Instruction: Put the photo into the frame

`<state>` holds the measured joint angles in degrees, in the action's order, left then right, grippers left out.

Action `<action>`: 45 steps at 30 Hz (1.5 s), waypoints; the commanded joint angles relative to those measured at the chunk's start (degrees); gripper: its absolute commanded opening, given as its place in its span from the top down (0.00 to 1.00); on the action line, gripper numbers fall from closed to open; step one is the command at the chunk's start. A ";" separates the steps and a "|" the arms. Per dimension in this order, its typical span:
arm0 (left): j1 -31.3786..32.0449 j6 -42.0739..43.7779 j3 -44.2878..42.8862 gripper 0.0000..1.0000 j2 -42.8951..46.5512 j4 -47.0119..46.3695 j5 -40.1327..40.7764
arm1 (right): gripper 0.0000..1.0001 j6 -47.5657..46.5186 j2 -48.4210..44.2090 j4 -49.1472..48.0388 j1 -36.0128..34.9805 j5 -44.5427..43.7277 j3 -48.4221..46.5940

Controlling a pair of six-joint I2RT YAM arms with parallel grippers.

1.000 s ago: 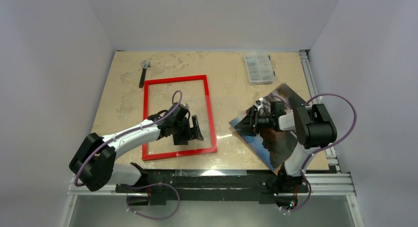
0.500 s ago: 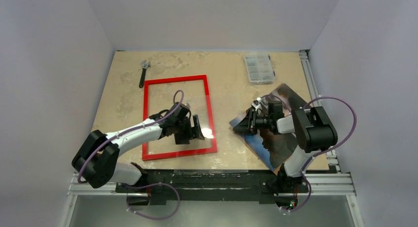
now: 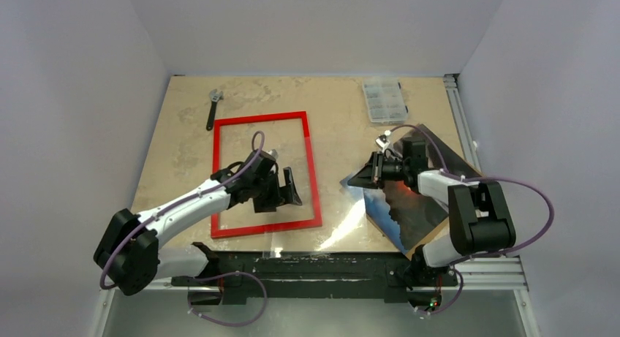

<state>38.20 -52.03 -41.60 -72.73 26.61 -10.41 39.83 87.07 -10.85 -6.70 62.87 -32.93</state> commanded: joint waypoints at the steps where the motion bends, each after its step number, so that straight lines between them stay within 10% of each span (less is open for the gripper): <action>1: -0.31 2.47 -5.80 0.11 6.15 5.33 3.36 | 1.00 -3.53 -5.38 8.66 0.00 -2.04 -5.11; 20: -0.92 3.74 -17.85 0.16 -7.28 6.75 6.02 | 1.00 -9.40 -25.93 48.98 0.04 -39.14 -42.00; 34: 4.88 4.27 -38.99 0.29 -34.23 13.00 10.21 | 1.00 -13.09 -28.66 58.47 0.06 -54.27 -52.35; 45: 8.54 2.73 -43.71 0.57 -43.39 14.18 11.77 | 1.00 -13.08 -29.37 59.29 0.03 -55.53 -53.43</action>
<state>45.60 -48.93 -82.89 -114.83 40.38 0.62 27.33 58.46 49.58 -6.70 8.64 -83.72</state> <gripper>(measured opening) 0.482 0.004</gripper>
